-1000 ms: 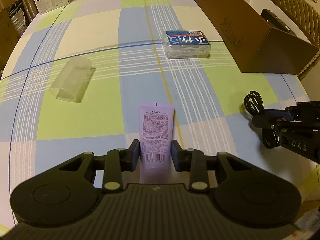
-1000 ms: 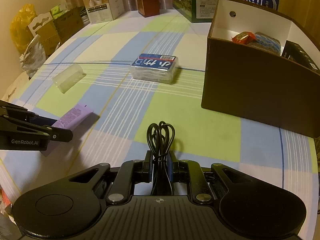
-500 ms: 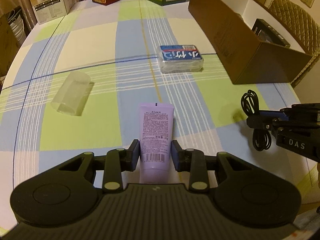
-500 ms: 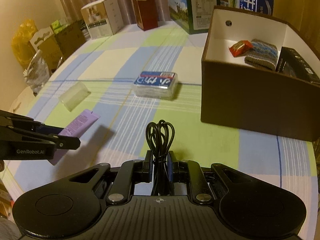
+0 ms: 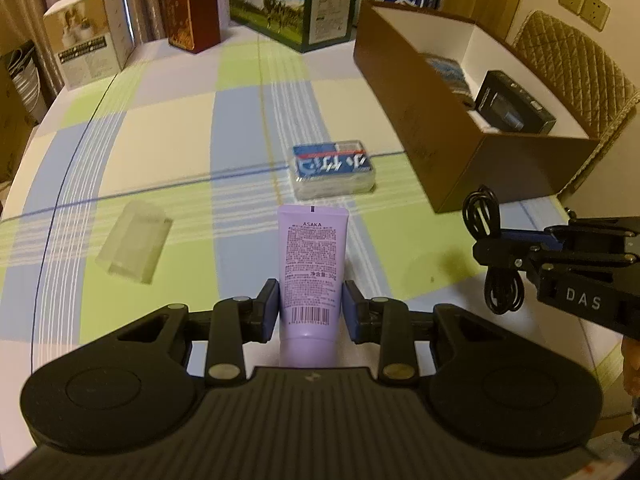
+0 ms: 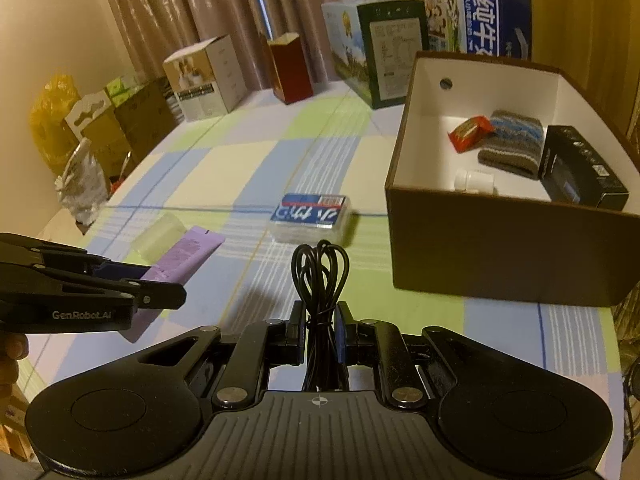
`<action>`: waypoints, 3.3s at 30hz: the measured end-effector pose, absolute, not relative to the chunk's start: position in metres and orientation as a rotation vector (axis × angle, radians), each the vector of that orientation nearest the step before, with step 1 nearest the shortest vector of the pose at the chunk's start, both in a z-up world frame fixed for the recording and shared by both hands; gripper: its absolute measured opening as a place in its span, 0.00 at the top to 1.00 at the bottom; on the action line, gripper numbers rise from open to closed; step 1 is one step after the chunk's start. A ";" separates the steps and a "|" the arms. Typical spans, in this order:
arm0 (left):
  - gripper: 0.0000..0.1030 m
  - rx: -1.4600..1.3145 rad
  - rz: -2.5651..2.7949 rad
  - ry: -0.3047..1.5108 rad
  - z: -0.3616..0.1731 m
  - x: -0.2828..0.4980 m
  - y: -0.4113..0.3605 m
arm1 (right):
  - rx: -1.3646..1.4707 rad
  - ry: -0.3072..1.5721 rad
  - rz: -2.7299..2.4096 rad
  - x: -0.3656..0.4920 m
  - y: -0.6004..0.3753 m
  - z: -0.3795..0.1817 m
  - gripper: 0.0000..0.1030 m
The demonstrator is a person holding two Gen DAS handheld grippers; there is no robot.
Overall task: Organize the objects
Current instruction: 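Carry the tube with the left tool while the right tool carries the cable over the box, then open the left tool to drop the lavender tube while the right tool releases the cable into the box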
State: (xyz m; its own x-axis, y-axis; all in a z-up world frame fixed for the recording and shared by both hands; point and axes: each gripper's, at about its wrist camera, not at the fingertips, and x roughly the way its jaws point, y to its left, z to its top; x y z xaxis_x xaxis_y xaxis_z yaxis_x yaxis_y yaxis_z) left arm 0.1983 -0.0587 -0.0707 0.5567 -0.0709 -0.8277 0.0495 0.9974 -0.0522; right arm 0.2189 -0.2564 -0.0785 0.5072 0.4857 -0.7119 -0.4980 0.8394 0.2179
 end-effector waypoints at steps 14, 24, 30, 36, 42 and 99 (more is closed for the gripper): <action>0.73 -0.004 -0.143 0.876 -0.034 0.220 -0.094 | 0.071 0.760 0.571 0.234 -0.290 -0.034 0.89; 0.73 0.017 -0.199 0.809 -0.011 0.248 -0.127 | 0.111 0.701 0.522 0.257 -0.321 -0.009 0.89; 0.73 0.028 -0.230 0.775 -0.001 0.267 -0.147 | 0.122 0.677 0.503 0.276 -0.335 0.000 0.89; 0.73 0.035 -0.252 0.755 0.004 0.293 -0.165 | 0.131 0.651 0.478 0.304 -0.348 0.007 0.89; 0.73 0.036 -0.265 0.749 0.006 0.325 -0.180 | 0.128 0.642 0.449 0.337 -0.358 0.007 0.89; 0.69 0.073 -0.248 0.897 -0.065 0.508 -0.226 | 0.107 0.758 0.349 0.500 -0.379 -0.060 0.71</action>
